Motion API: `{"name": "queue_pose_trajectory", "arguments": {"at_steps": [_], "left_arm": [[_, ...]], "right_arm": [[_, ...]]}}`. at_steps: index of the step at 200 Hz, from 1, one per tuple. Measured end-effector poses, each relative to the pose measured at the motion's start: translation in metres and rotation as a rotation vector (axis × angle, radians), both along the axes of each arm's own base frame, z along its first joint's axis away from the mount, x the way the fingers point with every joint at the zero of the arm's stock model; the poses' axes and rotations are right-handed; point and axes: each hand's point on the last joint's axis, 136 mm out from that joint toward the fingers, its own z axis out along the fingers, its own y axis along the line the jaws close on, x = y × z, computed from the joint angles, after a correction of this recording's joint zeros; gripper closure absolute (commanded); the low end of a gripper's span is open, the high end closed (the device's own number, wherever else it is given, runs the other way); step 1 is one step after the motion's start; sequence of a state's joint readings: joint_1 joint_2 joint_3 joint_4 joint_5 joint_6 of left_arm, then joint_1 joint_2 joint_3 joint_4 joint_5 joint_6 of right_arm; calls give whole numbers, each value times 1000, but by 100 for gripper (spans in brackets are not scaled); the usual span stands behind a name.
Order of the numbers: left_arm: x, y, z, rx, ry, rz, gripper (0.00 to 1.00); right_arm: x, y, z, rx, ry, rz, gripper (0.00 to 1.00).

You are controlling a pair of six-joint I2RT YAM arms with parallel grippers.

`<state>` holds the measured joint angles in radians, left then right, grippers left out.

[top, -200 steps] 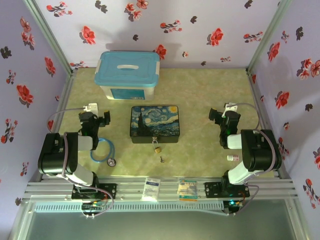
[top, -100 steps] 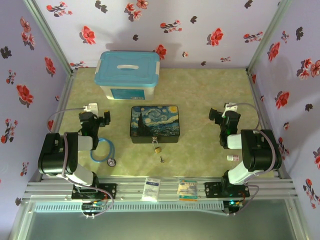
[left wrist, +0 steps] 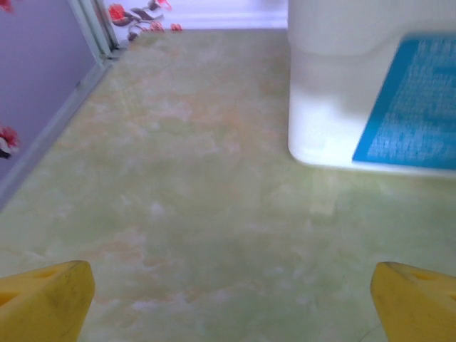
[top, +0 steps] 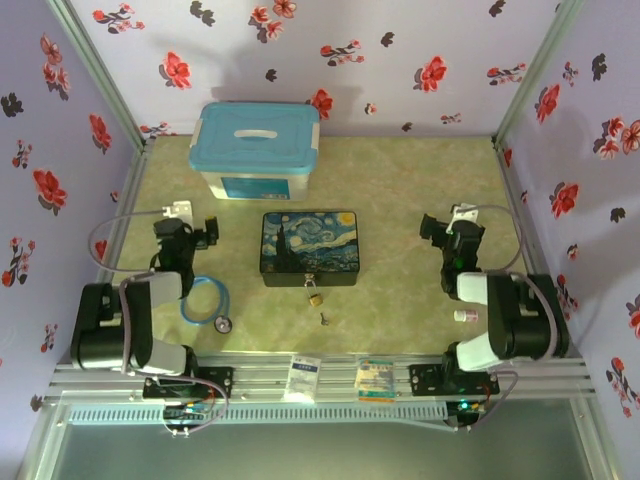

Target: Unlock a padlock with a key

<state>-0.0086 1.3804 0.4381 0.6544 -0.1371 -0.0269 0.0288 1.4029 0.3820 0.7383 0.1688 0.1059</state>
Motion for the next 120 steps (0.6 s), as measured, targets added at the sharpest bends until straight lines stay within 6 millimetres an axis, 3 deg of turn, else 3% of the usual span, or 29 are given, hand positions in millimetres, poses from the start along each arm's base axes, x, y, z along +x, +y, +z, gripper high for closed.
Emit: {"name": "queue_pose_trajectory", "arguments": {"at_steps": [20,45,86,103,120], "left_arm": [[-1,5,36,-46,-71,50,0],[-10,11,57,-174,-84,130,0],[-40,3,91,-425,-181,154,0],[-63,-2,98,-527,-263,134,0],[-81,-10,92,-631,-273,106,0]], "right_arm": [[-1,6,33,22,-31,7,1],[0,15,62,100,-58,16,1],[-14,28,68,288,14,28,1],[-20,48,64,379,53,112,1],[-29,76,55,435,121,197,1]]}}
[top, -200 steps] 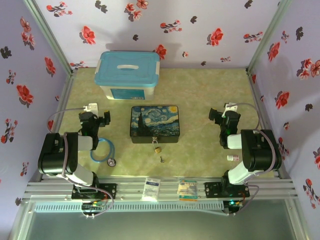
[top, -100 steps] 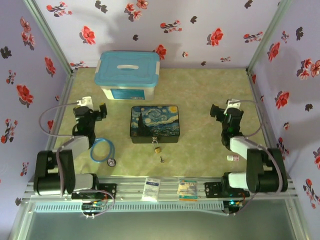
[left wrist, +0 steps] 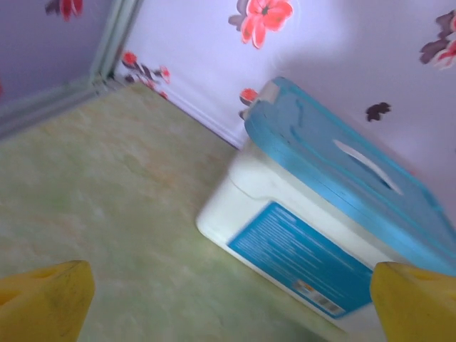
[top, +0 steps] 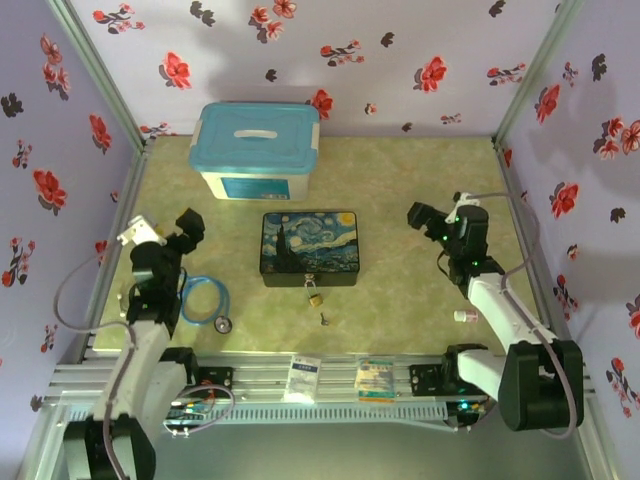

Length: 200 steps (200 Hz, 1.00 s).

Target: Unlock a padlock with a key

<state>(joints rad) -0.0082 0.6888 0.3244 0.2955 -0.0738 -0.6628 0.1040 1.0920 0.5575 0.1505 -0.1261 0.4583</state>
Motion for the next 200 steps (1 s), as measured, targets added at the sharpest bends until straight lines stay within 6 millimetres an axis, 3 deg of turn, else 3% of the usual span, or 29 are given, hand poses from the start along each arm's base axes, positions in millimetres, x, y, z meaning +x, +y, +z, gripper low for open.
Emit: {"name": "queue_pose_trajectory", "arguments": {"at_steps": [38,62,90,117,150,200], "left_arm": [[-12,-32,-10,-81,160,-137,0],[-26,-71,-14,-78,249,-278,0],[-52,-116,-37,-69,368,-441,0],[-74,-148,-53,-50,450,-545,0],[-95,-174,-68,-23,512,-611,0],[-115,-201,-102,49,606,-653,0]], "right_arm": [[-42,66,-20,-23,146,210,4],[-70,90,-25,-55,193,294,9],[-105,118,-40,-114,263,397,18],[-134,139,-53,-142,308,472,29],[-171,162,-85,-192,401,538,39],[-199,188,-127,-320,488,577,48]]}}
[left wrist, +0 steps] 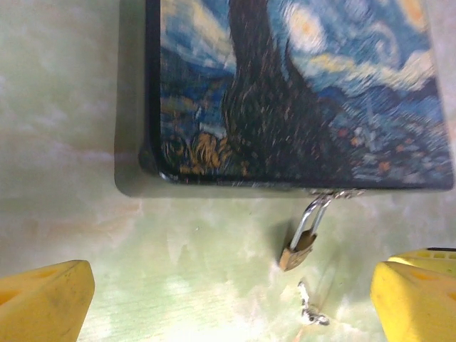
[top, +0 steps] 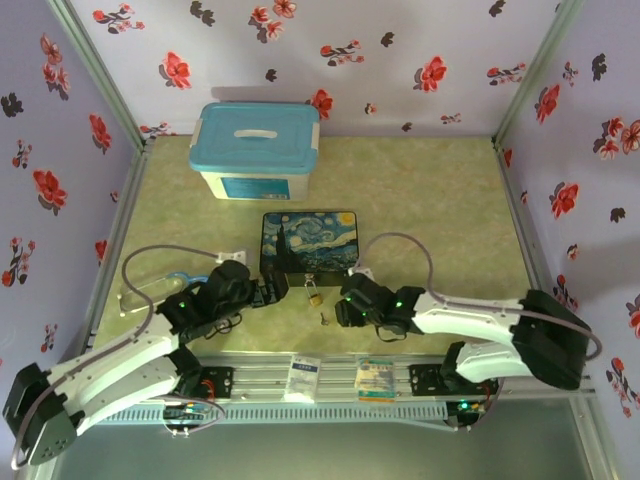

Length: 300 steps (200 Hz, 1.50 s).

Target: Unlock a padlock with a key

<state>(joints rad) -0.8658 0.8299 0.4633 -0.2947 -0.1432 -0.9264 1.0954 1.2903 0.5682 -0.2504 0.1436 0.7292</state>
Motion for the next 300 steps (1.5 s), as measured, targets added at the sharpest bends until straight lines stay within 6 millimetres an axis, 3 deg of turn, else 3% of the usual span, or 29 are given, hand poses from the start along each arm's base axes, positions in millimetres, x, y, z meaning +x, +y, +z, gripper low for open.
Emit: {"name": "queue_pose_trajectory", "arguments": {"at_steps": [40,66,151,180,240,266,300], "left_arm": [[-9,-14,-15,46,23,-40,0],[-9,-15,-15,48,15,-41,0],[-5,-17,-12,26,-5,-18,0],[-6,-15,-15,23,-4,-16,0],[-8,-12,-19,21,3,-10,0],[-8,-13,-19,7,5,-3,0],[-11,-22,-15,-25,-5,-28,4]], "right_arm": [[-13,45,1,-26,-29,94,53],[-17,59,7,-28,-63,118,54],[-24,57,-21,-150,-51,139,67],[-22,57,-23,-168,-65,136,69],[-18,63,-19,-148,-94,129,99],[-19,64,-18,-131,-101,148,100],[-26,43,-11,-117,-111,208,100]]}}
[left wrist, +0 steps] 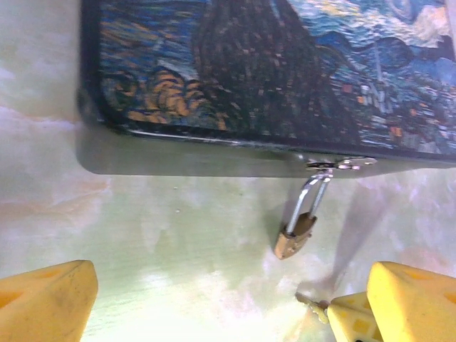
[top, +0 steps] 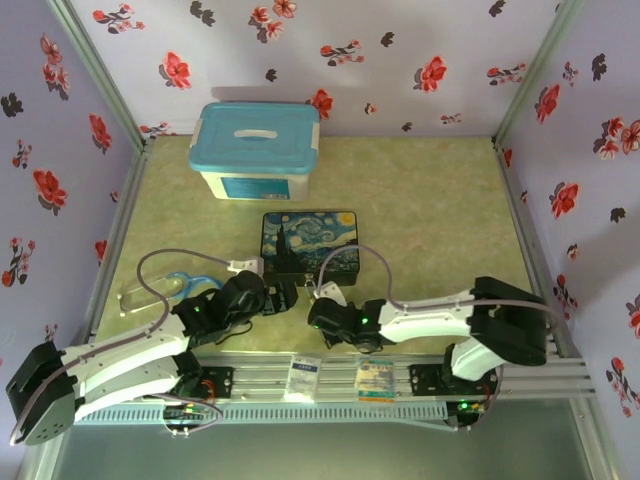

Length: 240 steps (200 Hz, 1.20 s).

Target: Unlock a padlock with a key

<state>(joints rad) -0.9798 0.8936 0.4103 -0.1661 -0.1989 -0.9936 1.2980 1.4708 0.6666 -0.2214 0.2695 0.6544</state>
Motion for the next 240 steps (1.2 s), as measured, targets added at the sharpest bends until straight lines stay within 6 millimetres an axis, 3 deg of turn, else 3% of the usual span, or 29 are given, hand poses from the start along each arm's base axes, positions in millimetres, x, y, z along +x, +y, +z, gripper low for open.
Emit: {"name": "queue_pose_trajectory", "arguments": {"at_steps": [44,94,131,165,198,240], "left_arm": [[-5,-30,23,-166,-48,-44,13],[-15,-59,34,-407,-29,-1,8],[-12,-76,49,-589,22,114,8],[-25,-87,46,-752,93,214,7],[-18,-95,48,-892,125,308,9],[-9,-97,53,-1019,105,390,9]], "right_arm": [[9,-9,43,183,-40,22,100],[19,-5,99,396,-135,28,100],[22,-5,118,459,-168,26,100],[26,-3,149,586,-234,11,100],[35,5,176,689,-294,-9,100],[43,12,180,739,-323,-35,100]]}}
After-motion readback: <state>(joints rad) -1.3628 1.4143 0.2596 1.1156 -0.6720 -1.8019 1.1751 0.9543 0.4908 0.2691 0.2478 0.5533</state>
